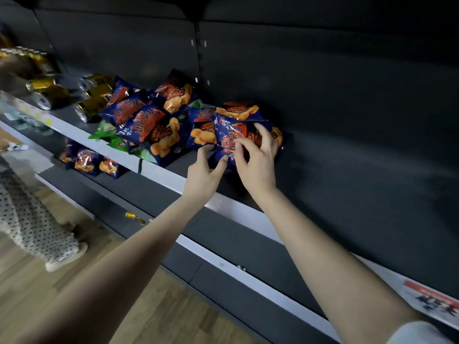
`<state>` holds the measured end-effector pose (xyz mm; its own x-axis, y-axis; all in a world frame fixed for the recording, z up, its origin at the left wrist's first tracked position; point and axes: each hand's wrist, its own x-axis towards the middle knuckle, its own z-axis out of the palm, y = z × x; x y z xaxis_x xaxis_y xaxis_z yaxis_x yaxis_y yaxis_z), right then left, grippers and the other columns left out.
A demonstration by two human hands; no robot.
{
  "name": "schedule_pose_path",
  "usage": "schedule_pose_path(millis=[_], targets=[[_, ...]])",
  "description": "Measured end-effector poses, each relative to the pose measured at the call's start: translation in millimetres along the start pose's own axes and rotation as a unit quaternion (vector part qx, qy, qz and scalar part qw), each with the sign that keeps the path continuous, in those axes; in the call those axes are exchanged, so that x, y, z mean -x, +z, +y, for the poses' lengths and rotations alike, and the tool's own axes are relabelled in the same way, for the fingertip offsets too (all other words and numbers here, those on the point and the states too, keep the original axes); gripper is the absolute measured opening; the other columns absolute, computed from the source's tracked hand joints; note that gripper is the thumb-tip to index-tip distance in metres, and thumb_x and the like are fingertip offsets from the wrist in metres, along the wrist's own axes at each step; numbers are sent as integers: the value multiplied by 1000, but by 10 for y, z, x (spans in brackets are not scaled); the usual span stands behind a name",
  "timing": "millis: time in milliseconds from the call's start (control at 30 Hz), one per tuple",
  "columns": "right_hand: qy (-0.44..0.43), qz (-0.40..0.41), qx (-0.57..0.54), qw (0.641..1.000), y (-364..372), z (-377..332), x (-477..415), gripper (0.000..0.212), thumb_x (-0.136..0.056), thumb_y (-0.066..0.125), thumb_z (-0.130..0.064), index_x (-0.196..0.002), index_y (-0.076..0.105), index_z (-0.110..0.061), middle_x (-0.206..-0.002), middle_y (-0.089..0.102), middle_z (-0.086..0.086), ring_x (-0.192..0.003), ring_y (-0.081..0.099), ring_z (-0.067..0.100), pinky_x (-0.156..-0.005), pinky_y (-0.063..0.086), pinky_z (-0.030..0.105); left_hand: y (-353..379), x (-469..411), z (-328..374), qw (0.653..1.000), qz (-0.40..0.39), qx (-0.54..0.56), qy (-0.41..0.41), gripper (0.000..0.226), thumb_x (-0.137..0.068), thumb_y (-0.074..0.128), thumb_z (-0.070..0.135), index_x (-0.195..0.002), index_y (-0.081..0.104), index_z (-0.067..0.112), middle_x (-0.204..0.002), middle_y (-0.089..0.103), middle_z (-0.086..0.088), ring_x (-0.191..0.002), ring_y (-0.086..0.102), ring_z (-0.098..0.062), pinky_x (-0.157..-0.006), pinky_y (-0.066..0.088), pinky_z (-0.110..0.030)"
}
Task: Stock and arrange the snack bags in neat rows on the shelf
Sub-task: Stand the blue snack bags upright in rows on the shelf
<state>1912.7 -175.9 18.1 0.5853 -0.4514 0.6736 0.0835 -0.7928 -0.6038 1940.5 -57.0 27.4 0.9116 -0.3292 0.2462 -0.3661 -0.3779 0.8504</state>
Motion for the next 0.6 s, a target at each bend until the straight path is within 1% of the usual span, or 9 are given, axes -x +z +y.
schedule_pose_path(millis=[67,100,133,200,267,333,400,500,600], targets=[[8,24,0,1000,-184,93,22,34,-90,46,-30,-106,71,-13,-137,46,17,-120,43,39,-102,38,39,170,-26,83,998,19,54,1,47,-89,62,28,-129,45,12,-111,54,9,-78,50,28,-72,34,3],[14,29,0,999,-287,146,34,38,-91,43,-30,-112,69,-12,-134,48,17,-119,46,38,-102,38,38,253,-42,138,995,34,93,-15,48,-86,66,28,-127,47,12,-109,55,10,-83,54,22,-76,37,2],[22,32,-1,999,-395,203,40,42,-91,40,-31,-116,66,-10,-131,52,17,-115,50,37,-101,41,40,332,-62,189,988,48,144,-38,50,-83,69,28,-126,48,13,-109,56,9,-90,58,12,-80,43,-5],[39,37,3,999,-632,310,48,47,-90,37,-31,-123,60,-7,-118,60,15,-100,60,35,-89,48,49,484,-80,324,961,57,255,-89,47,-83,70,23,-123,47,12,-113,56,2,-91,59,-1,-70,52,-13],[52,39,39,997,-882,404,66,49,-88,37,-33,-125,56,-9,-109,64,10,-87,63,34,-78,50,51,650,-108,397,944,39,308,-116,43,-83,70,21,-119,47,13,-117,58,-7,-91,62,-11,-63,56,-21],[56,43,117,991,-1116,499,101,52,-86,39,-39,-128,54,-12,-111,63,8,-94,59,32,-81,48,50,813,-96,475,941,3,323,-101,39,-83,71,24,-113,50,12,-110,63,-9,-86,65,-16,-67,56,-32],[63,38,181,981,-1321,569,159,64,-82,43,-50,-136,47,-16,-126,55,7,-109,52,32,-89,42,48,989,-51,565,954,-25,293,-55,30,-79,70,36,-96,55,16,-94,67,-6,-82,64,-16,-76,52,-35],[90,-25,247,964,-1553,641,269,89,-75,52,-63,-148,28,-19,-150,31,8,-125,42,34,-101,34,49,1278,74,761,965,-67,254,-3,23,-86,64,32,-72,48,22,-69,56,7,-63,52,3,-69,44,-20],[151,-73,295,941,-1737,731,398,99,-75,57,-66,-152,12,-22,-159,3,9,-134,30,37,-109,28,50,1565,195,955,964,-110,240,30,14,-90,61,28,-81,56,19,-76,62,8,-66,56,6,-66,44,-12]])
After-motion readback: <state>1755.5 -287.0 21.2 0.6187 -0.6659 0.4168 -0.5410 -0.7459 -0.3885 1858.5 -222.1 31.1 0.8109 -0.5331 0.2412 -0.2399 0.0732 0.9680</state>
